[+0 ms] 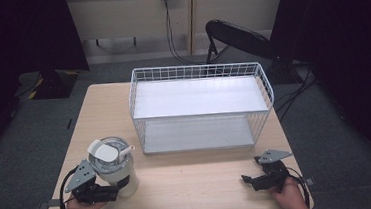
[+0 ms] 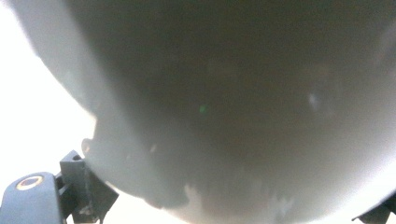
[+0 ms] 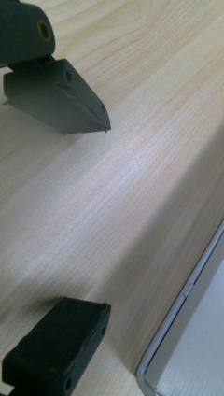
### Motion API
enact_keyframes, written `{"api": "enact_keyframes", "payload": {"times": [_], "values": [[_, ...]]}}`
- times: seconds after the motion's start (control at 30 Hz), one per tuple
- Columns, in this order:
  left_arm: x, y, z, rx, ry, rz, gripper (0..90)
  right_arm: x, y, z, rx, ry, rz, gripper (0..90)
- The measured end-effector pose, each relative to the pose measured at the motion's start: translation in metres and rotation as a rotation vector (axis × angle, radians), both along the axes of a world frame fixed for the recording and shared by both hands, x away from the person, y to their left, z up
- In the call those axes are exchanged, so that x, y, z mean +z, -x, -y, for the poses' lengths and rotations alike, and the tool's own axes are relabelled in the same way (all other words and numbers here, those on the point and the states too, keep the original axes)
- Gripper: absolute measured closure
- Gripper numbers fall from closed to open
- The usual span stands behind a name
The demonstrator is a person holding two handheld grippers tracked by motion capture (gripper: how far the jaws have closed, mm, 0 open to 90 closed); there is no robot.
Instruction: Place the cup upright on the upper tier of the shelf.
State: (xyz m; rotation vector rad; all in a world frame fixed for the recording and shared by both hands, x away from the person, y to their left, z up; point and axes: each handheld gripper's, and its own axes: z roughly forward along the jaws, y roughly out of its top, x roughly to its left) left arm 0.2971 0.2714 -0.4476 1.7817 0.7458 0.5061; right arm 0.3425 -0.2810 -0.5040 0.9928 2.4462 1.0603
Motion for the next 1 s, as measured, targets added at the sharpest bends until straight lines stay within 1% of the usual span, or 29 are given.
{"api": "enact_keyframes", "payload": {"times": [0.07,0.1,0.23,0.4,0.47,0.53,0.6,0.63,0.67,0.7,0.77,0.8,0.87,0.9,0.93,0.97,1.0], "values": [[0.0,0.001,0.0,0.007,0.003,-0.005,9.8,0.0,0.0,0.0,0.0,0.0,0.0,10.0],[0.001,0.001,0.001,0.006,-0.011,0.001,9.8,0.0,0.0,0.0,0.0,0.0,0.0,10.0],[0.003,0.002,0.004,0.007,-0.022,0.002,9.9,0.0,0.0,0.0,0.0,0.0,0.0,10.0],[0.009,0.002,0.006,-0.006,0.009,-0.001,10.0,0.0,0.0,0.0,0.0,0.0,0.001,10.0],[0.014,0.003,0.007,-0.006,0.039,-0.005,10.0,0.0,0.0,0.0,0.0,0.0,0.001,10.0],[0.017,0.003,0.007,-0.011,0.043,-0.007,10.0,0.0,0.0,0.0,0.0,0.0,0.0,10.0],[0.023,0.002,0.01,-0.017,0.046,0.0,10.0,0.0,0.0,0.0,0.0,0.0,0.0,10.0],[0.025,0.002,0.011,-0.017,0.056,-0.006,10.0,0.0,0.0,0.0,0.0,0.0,0.001,10.0],[0.027,0.001,0.012,-0.022,0.06,-0.014,10.0,0.0,0.0,0.0,0.0,0.0,0.0,10.0],[0.027,0.001,0.012,-0.022,0.06,-0.014,10.0,0.0,0.0,0.0,0.0,0.0,0.0,10.0],[0.03,-0.001,0.016,-0.028,0.073,-0.036,10.0,0.0,0.0,0.0,0.0,0.0,0.0,10.0],[0.032,-0.004,0.018,-0.039,0.056,-0.032,10.0,0.0,0.0,0.0,0.0,0.0,0.001,10.0],[0.033,-0.004,0.02,-0.035,0.06,-0.037,10.0,0.0,0.0,0.0,0.0,0.0,0.0,10.0],[0.036,-0.007,0.022,-0.048,0.045,-0.042,10.0,0.0,0.0,0.0,0.0,0.0,0.0,10.0],[0.037,-0.007,0.024,-0.045,0.056,-0.048,10.0,0.0,0.0,0.0,0.0,0.0,0.0,9.9],[0.039,-0.009,0.025,-0.052,0.044,-0.046,10.0,0.0,0.0,0.0,0.0,0.0,0.0,10.0],[0.039,-0.009,0.025,-0.052,0.044,-0.046,10.0,0.0,0.0,0.0,0.0,0.0,0.0,10.0]]}}
